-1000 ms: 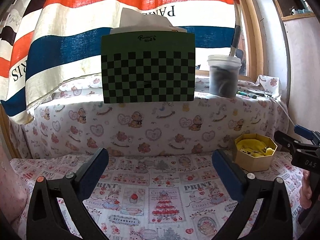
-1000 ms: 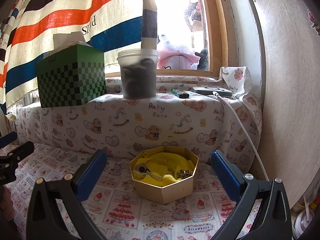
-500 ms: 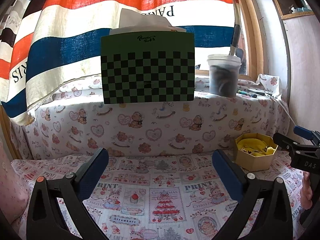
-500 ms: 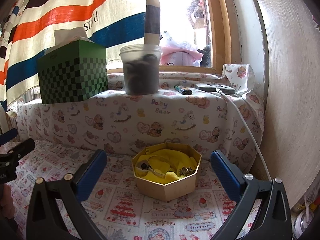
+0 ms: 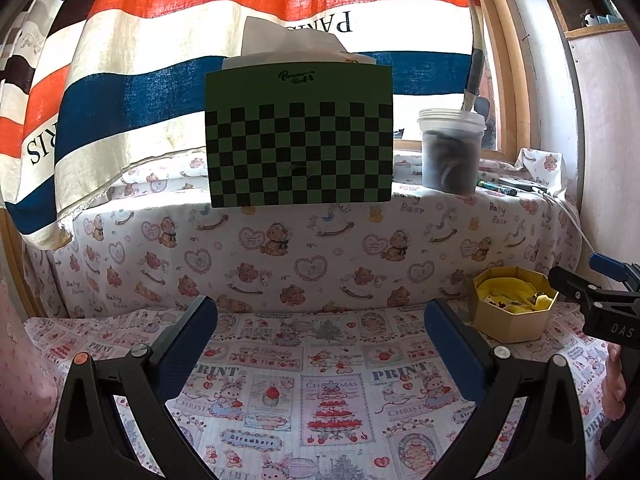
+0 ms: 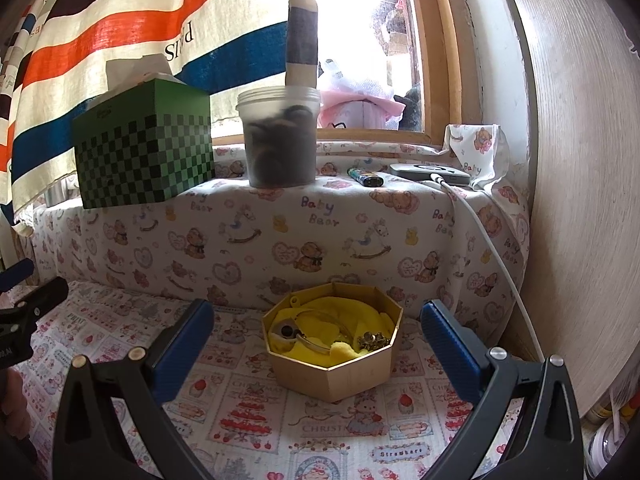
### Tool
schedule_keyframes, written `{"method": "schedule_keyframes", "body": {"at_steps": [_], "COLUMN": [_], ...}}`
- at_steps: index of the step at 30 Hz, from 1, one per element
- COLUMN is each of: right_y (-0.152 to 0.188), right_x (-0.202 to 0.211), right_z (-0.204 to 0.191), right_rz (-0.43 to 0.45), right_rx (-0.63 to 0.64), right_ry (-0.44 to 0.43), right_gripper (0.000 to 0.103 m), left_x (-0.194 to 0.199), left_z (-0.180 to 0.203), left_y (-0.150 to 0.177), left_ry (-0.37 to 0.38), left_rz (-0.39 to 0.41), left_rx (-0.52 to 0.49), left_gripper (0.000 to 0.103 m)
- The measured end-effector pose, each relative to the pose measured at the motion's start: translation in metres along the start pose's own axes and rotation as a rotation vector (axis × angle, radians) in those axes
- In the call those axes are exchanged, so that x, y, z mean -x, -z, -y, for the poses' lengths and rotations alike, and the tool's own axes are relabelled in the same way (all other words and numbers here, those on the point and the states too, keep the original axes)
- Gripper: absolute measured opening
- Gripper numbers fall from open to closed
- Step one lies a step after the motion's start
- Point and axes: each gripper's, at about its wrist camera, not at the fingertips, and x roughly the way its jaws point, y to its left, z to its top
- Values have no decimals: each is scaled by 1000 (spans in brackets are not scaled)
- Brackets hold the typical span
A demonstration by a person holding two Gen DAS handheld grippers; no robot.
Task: Organize jewelry
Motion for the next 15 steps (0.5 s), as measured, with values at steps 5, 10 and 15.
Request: {"method": "schedule_keyframes", "body": {"at_steps": [5, 10, 15], "right_y": [0, 0, 0], "right_x": [0, 0, 0], "right_z": [0, 0, 0], "right_rz": [-5, -7, -7], "right_rx": [-2, -1, -1], "right_ry": [-2, -2, -2], "right_gripper": [103, 103, 103], "left_x": [0, 0, 0], "left_z": [-1, -1, -1], "left_y": [0, 0, 0], "left_ry": [0, -2, -3], "left_rz": [-1, 0, 2], "left_rx": [8, 5, 3], "left_gripper": [103, 103, 103]}}
